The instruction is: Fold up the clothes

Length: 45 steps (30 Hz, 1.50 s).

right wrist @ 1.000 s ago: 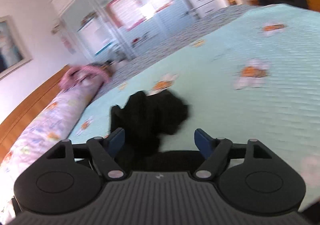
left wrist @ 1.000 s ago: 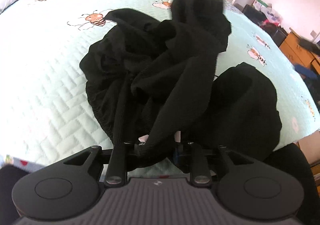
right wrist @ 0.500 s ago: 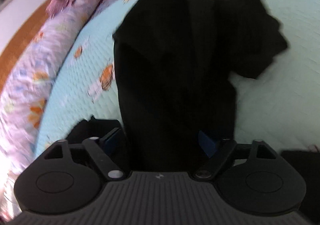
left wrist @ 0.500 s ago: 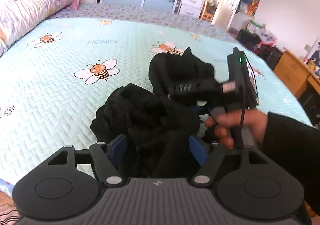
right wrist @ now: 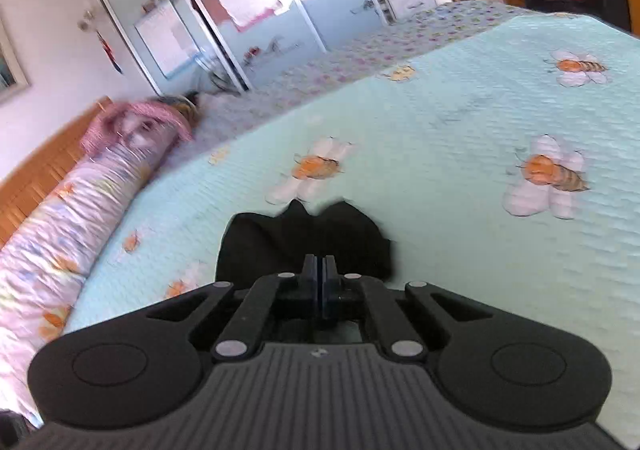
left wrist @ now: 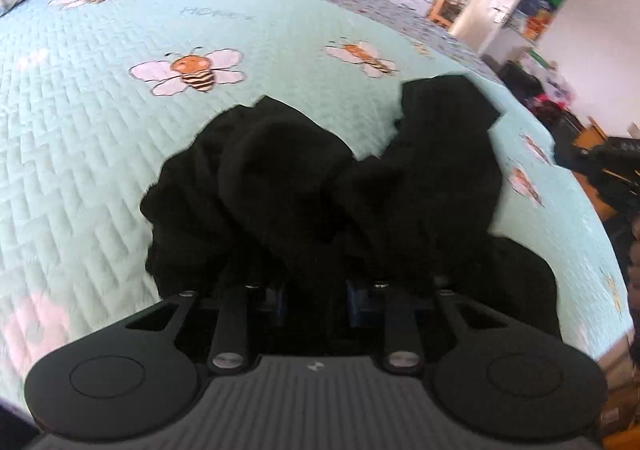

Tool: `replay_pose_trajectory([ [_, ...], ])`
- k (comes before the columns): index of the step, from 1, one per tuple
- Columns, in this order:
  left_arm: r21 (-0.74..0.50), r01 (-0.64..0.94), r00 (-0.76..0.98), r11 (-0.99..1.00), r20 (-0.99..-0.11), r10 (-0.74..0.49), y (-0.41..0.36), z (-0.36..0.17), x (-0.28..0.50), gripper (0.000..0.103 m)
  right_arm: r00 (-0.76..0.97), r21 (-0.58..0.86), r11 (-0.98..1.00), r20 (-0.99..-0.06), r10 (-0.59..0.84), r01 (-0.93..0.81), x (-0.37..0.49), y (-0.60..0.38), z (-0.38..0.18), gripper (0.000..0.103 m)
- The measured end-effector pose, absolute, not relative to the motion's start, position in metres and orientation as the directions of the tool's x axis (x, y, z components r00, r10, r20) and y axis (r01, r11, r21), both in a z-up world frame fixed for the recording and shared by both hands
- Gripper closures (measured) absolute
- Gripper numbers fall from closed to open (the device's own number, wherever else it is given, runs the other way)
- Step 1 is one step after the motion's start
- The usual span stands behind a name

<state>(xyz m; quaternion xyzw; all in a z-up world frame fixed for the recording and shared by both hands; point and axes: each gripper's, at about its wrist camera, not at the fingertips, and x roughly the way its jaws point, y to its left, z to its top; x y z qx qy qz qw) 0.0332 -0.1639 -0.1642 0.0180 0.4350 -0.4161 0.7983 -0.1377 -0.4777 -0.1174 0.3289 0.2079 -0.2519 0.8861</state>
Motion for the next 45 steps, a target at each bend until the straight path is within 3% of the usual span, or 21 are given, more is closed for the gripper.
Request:
replay_pose_trajectory([
  [1, -0.326, 0.69, 0.274, 0.646, -0.709, -0.65, -0.164, -0.163, 0.029, 0.074, 0.796, 0.499, 0.653, -0.531, -0.289, 0.57, -0.143, -0.476, -0.117, 0.091],
  [2, -0.319, 0.697, 0.273, 0.642, -0.71, -0.649, -0.166, -0.163, 0.028, 0.074, 0.809, 0.503, 0.665, -0.516, -0.282, 0.552, -0.145, -0.471, -0.114, 0.078],
  [3, -0.312, 0.703, 0.273, 0.639, -0.711, -0.648, -0.168, -0.163, 0.026, 0.074, 0.823, 0.5, 0.682, -0.495, -0.279, 0.533, -0.14, -0.464, -0.11, 0.057],
  [4, -0.305, 0.705, 0.279, 0.64, -0.711, -0.646, -0.17, -0.162, 0.027, 0.074, 0.835, 0.496, 0.699, -0.475, -0.277, 0.515, -0.132, -0.458, -0.106, 0.043],
  [5, -0.303, 0.7, 0.288, 0.647, -0.709, -0.644, -0.172, -0.16, 0.031, 0.07, 0.845, 0.488, 0.719, -0.462, -0.268, 0.495, -0.121, -0.453, -0.103, 0.018],
  [6, -0.305, 0.693, 0.296, 0.653, -0.707, -0.643, -0.174, -0.159, 0.037, 0.067, 0.85, 0.473, 0.741, -0.463, -0.251, 0.476, -0.109, -0.451, -0.102, 0.008],
  [8, -0.304, 0.673, 0.319, 0.674, -0.703, -0.636, -0.178, -0.154, 0.049, 0.04, 0.835, 0.415, 0.782, -0.5, -0.231, 0.464, -0.077, -0.452, -0.101, 0.008],
  [9, -0.3, 0.657, 0.34, 0.692, -0.702, -0.626, -0.179, -0.151, 0.055, 0.035, 0.816, 0.382, 0.791, -0.528, -0.237, 0.477, -0.06, -0.454, -0.102, 0.008],
  [14, -0.305, 0.592, 0.347, 0.746, -0.738, -0.578, -0.2, -0.149, 0.088, 0.028, 0.634, 0.145, 0.788, -0.687, -0.354, 0.598, 0.012, -0.487, -0.132, 0.008],
  [16, -0.321, 0.566, 0.309, 0.759, -0.772, -0.556, -0.213, -0.162, 0.103, 0.026, 0.565, 0.129, 0.756, -0.746, -0.352, 0.642, 0.034, -0.501, -0.158, 0.008],
  [17, -0.325, 0.556, 0.298, 0.765, -0.781, -0.548, -0.218, -0.169, 0.107, 0.026, 0.537, 0.158, 0.739, -0.785, -0.309, 0.655, 0.043, -0.51, -0.172, 0.019],
  [18, -0.328, 0.549, 0.292, 0.769, -0.787, -0.544, -0.223, -0.176, 0.11, 0.026, 0.533, 0.226, 0.714, -0.812, -0.238, 0.663, 0.045, -0.518, -0.186, 0.059],
  [19, -0.331, 0.547, 0.293, 0.769, -0.785, -0.546, -0.225, -0.18, 0.111, 0.025, 0.556, 0.29, 0.696, -0.81, -0.187, 0.657, 0.041, -0.521, -0.191, 0.074],
  [21, -0.343, 0.556, 0.309, 0.757, -0.76, -0.572, -0.225, -0.181, 0.108, 0.032, 0.61, 0.36, 0.689, -0.777, -0.151, 0.629, 0.028, -0.517, -0.189, 0.087],
  [23, -0.36, 0.57, 0.318, 0.738, -0.732, -0.602, -0.221, -0.177, 0.102, 0.065, 0.674, 0.411, 0.695, -0.724, -0.145, 0.59, 0.005, -0.507, -0.177, 0.087],
  [26, -0.384, 0.61, 0.337, 0.694, -0.666, -0.665, -0.213, -0.155, 0.087, 0.084, 0.785, 0.498, 0.7, -0.602, -0.146, 0.512, -0.045, -0.492, -0.15, 0.088],
  [30, -0.361, 0.744, 0.307, 0.562, -0.562, -0.768, -0.201, -0.121, 0.044, 0.084, 0.868, 0.538, 0.723, -0.466, -0.173, 0.433, -0.123, -0.464, -0.111, 0.088],
  [33, -0.311, 0.834, 0.264, 0.456, -0.5, -0.825, -0.191, -0.11, 0.003, 0.084, 0.881, 0.544, 0.715, -0.418, -0.222, 0.439, -0.182, -0.447, -0.102, 0.088],
  [35, -0.299, 0.853, 0.238, 0.428, -0.507, -0.828, -0.188, -0.115, -0.016, 0.084, 0.866, 0.548, 0.69, -0.431, -0.253, 0.474, -0.207, -0.446, -0.11, 0.088],
  [39, -0.327, 0.843, 0.19, 0.428, -0.562, -0.805, -0.183, -0.138, -0.032, 0.084, 0.742, 0.497, 0.593, -0.608, -0.284, 0.634, -0.242, -0.456, -0.146, 0.074],
  [45, -0.272, 0.87, 0.181, 0.411, -0.599, -0.78, -0.184, -0.146, -0.057, 0.084, 0.766, 0.519, 0.566, -0.487, -0.42, 0.641, -0.287, -0.431, -0.121, 0.068],
])
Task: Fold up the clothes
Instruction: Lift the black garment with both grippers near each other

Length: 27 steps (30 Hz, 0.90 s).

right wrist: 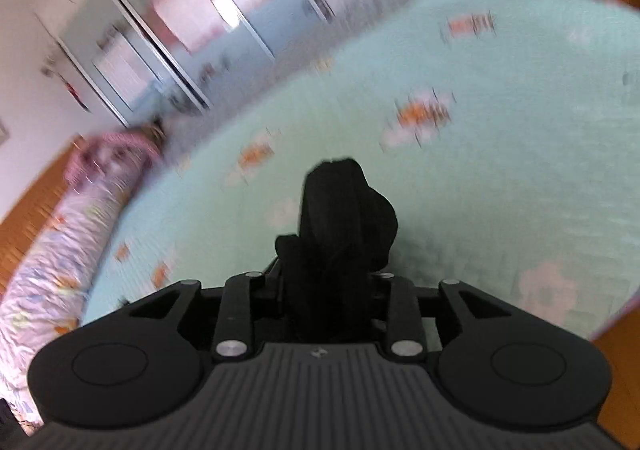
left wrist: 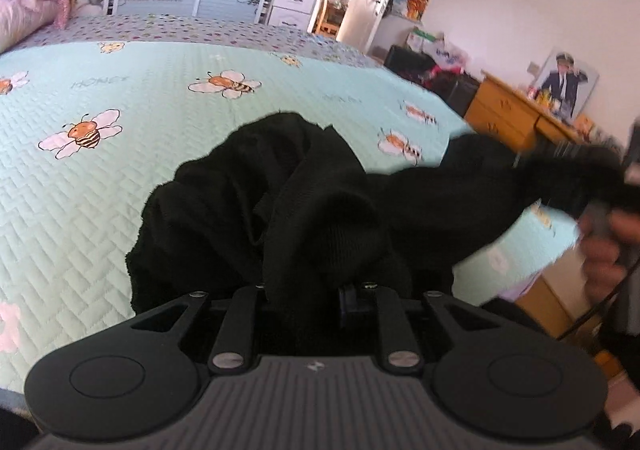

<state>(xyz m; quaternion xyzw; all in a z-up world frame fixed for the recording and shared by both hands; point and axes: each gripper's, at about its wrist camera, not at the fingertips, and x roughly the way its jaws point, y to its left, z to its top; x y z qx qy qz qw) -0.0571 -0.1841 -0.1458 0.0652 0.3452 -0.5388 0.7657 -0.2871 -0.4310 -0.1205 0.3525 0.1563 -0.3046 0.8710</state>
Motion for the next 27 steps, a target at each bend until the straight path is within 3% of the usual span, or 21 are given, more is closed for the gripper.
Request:
replay_pose_trajectory([
  [1, -0.273, 0.868, 0.182, 0.415, -0.604, -0.776, -0.184, -0.147, -0.055, 0.084, 0.775, 0.486, 0.606, -0.45, -0.444, 0.629, -0.285, -0.42, -0.111, 0.066],
  [2, -0.276, 0.866, 0.181, 0.418, -0.605, -0.775, -0.184, -0.147, -0.053, 0.084, 0.775, 0.448, 0.635, -0.417, -0.475, 0.63, -0.283, -0.411, -0.103, 0.058],
  [3, -0.278, 0.864, 0.183, 0.42, -0.605, -0.775, -0.182, -0.147, -0.052, 0.084, 0.77, 0.408, 0.654, -0.386, -0.509, 0.637, -0.282, -0.403, -0.095, 0.039],
  [5, -0.284, 0.857, 0.188, 0.429, -0.603, -0.775, -0.177, -0.147, -0.048, 0.084, 0.733, 0.348, 0.647, -0.37, -0.571, 0.679, -0.277, -0.403, -0.09, 0.018],
  [7, -0.297, 0.847, 0.193, 0.442, -0.603, -0.774, -0.171, -0.149, -0.045, 0.084, 0.683, 0.339, 0.593, -0.388, -0.619, 0.73, -0.282, -0.41, -0.09, 0.021],
  [11, -0.314, 0.837, 0.184, 0.447, -0.609, -0.772, -0.168, -0.153, -0.045, 0.084, 0.695, 0.437, 0.551, -0.321, -0.643, 0.711, -0.3, -0.419, -0.082, 0.021],
  [13, -0.315, 0.838, 0.18, 0.445, -0.611, -0.771, -0.17, -0.154, -0.045, 0.084, 0.781, 0.447, 0.642, -0.309, -0.543, 0.623, -0.288, -0.415, -0.076, 0.021],
  [16, -0.316, 0.84, 0.175, 0.442, -0.613, -0.771, -0.171, -0.154, -0.045, 0.084, 0.874, 0.502, 0.726, -0.379, -0.303, 0.47, -0.248, -0.412, -0.087, 0.021],
  [21, -0.32, 0.84, 0.167, 0.438, -0.616, -0.77, -0.167, -0.154, -0.047, 0.083, 0.839, 0.58, 0.685, -0.538, -0.085, 0.441, -0.179, -0.405, -0.15, 0.021],
  [23, -0.318, 0.836, 0.171, 0.448, -0.624, -0.762, -0.164, -0.155, -0.047, 0.078, 0.801, 0.598, 0.666, -0.599, 0.002, 0.446, -0.162, -0.396, -0.172, 0.028],
  [27, -0.34, 0.814, 0.175, 0.471, -0.629, -0.757, -0.159, -0.157, -0.04, 0.071, 0.823, 0.627, 0.698, -0.56, 0.094, 0.346, -0.162, -0.371, -0.176, 0.032],
])
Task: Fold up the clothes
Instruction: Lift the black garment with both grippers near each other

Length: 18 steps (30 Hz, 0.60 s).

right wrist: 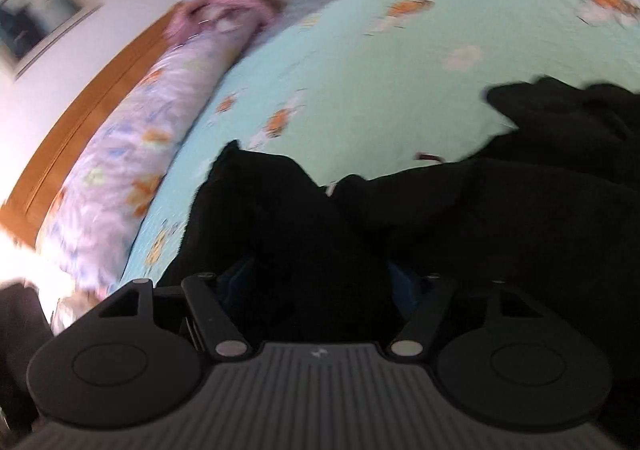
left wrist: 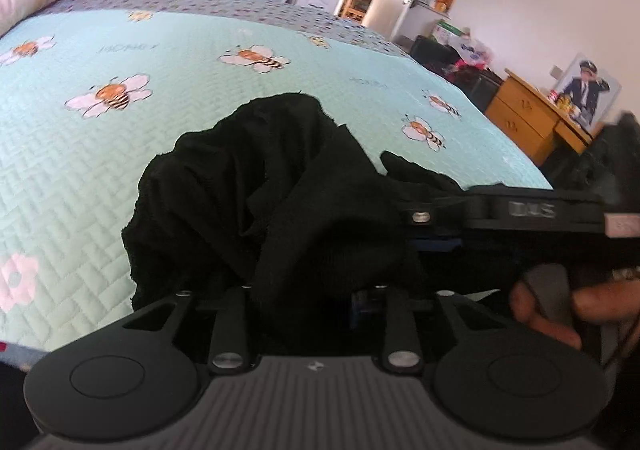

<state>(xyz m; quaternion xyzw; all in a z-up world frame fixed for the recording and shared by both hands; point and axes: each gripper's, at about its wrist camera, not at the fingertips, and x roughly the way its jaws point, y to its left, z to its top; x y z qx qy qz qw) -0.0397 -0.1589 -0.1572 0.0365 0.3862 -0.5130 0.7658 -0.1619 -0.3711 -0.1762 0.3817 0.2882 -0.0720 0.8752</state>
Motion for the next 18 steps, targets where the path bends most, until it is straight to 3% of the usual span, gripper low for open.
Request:
replay_pose_trajectory([
  [3, -0.34, 0.813, 0.183, 0.472, -0.622, -0.761, -0.16, -0.156, -0.037, 0.071, 0.857, 0.66, 0.668, -0.511, 0.065, 0.343, -0.176, -0.387, -0.165, 0.031],
  [7, -0.354, 0.802, 0.178, 0.481, -0.628, -0.758, -0.162, -0.158, -0.032, 0.07, 0.861, 0.597, 0.671, -0.491, -0.129, 0.441, -0.208, -0.406, -0.138, 0.028],
  [9, -0.366, 0.797, 0.169, 0.48, -0.629, -0.759, -0.163, -0.159, -0.03, 0.065, 0.802, 0.48, 0.697, -0.549, -0.234, 0.532, -0.209, -0.416, -0.133, 0.016],
  [12, -0.377, 0.798, 0.142, 0.47, -0.641, -0.754, -0.168, -0.159, -0.03, 0.049, 0.673, 0.263, 0.715, -0.638, -0.375, 0.648, -0.2, -0.431, -0.132, 0.013],
  [14, -0.357, 0.809, 0.136, 0.467, -0.66, -0.739, -0.175, -0.158, -0.031, 0.04, 0.574, 0.143, 0.736, -0.729, -0.373, 0.661, -0.176, -0.442, -0.152, 0.013],
  [16, -0.324, 0.823, 0.137, 0.466, -0.683, -0.718, -0.184, -0.157, -0.034, 0.036, 0.481, 0.059, 0.747, -0.798, -0.363, 0.662, -0.153, -0.448, -0.179, 0.021],
  [18, -0.3, 0.83, 0.144, 0.471, -0.699, -0.7, -0.193, -0.158, -0.034, 0.036, 0.474, 0.115, 0.725, -0.823, -0.314, 0.679, -0.149, -0.454, -0.198, 0.058],
])
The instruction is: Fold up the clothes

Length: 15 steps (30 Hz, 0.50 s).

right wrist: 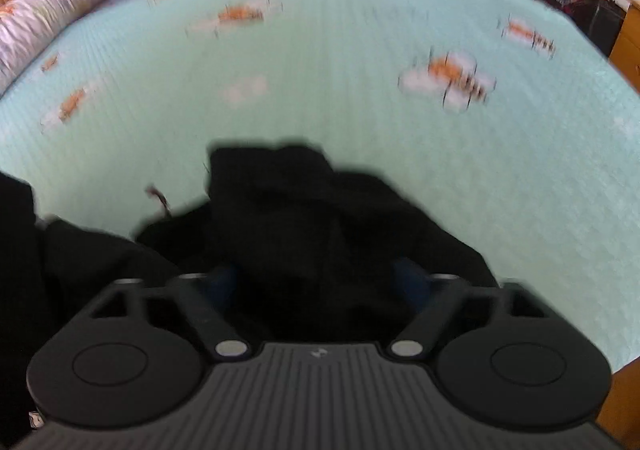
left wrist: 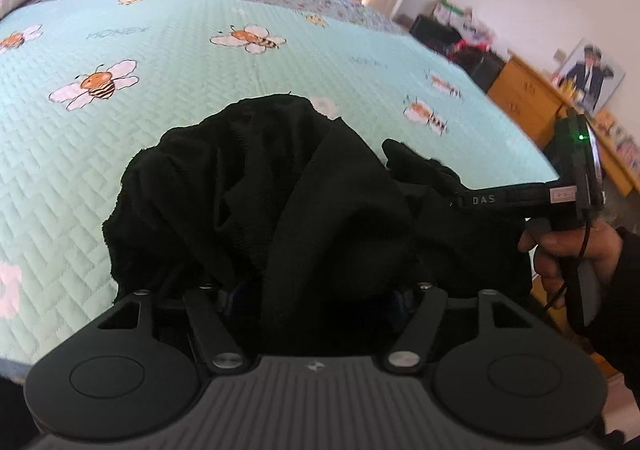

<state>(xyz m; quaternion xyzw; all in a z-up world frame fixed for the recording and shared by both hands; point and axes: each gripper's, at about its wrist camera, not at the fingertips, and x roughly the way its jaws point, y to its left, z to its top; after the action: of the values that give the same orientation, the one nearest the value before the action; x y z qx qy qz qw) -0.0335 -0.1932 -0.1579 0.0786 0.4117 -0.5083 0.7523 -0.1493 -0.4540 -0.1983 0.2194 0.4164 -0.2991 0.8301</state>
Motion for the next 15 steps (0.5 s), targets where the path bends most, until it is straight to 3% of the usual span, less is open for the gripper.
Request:
replay_pose_trajectory([
  [3, -0.285, 0.83, 0.158, 0.479, -0.705, -0.691, -0.205, -0.159, -0.031, 0.036, 0.543, 0.248, 0.643, -0.78, -0.311, 0.725, -0.178, -0.461, -0.193, 0.083],
  [4, -0.282, 0.831, 0.162, 0.48, -0.702, -0.693, -0.208, -0.158, -0.03, 0.039, 0.569, 0.285, 0.625, -0.759, -0.316, 0.727, -0.186, -0.462, -0.187, 0.084],
  [7, -0.295, 0.827, 0.179, 0.479, -0.669, -0.721, -0.215, -0.152, -0.023, 0.084, 0.658, 0.39, 0.598, -0.679, -0.327, 0.7, -0.2, -0.465, -0.165, 0.087],
  [11, -0.285, 0.818, 0.251, 0.499, -0.605, -0.756, -0.218, -0.133, -0.003, 0.093, 0.758, 0.513, 0.571, -0.54, -0.365, 0.641, -0.214, -0.481, -0.133, 0.089],
  [15, -0.287, 0.775, 0.389, 0.563, -0.486, -0.782, -0.209, -0.089, 0.031, 0.096, 0.819, 0.611, 0.547, -0.39, -0.422, 0.573, -0.221, -0.504, -0.096, 0.089],
])
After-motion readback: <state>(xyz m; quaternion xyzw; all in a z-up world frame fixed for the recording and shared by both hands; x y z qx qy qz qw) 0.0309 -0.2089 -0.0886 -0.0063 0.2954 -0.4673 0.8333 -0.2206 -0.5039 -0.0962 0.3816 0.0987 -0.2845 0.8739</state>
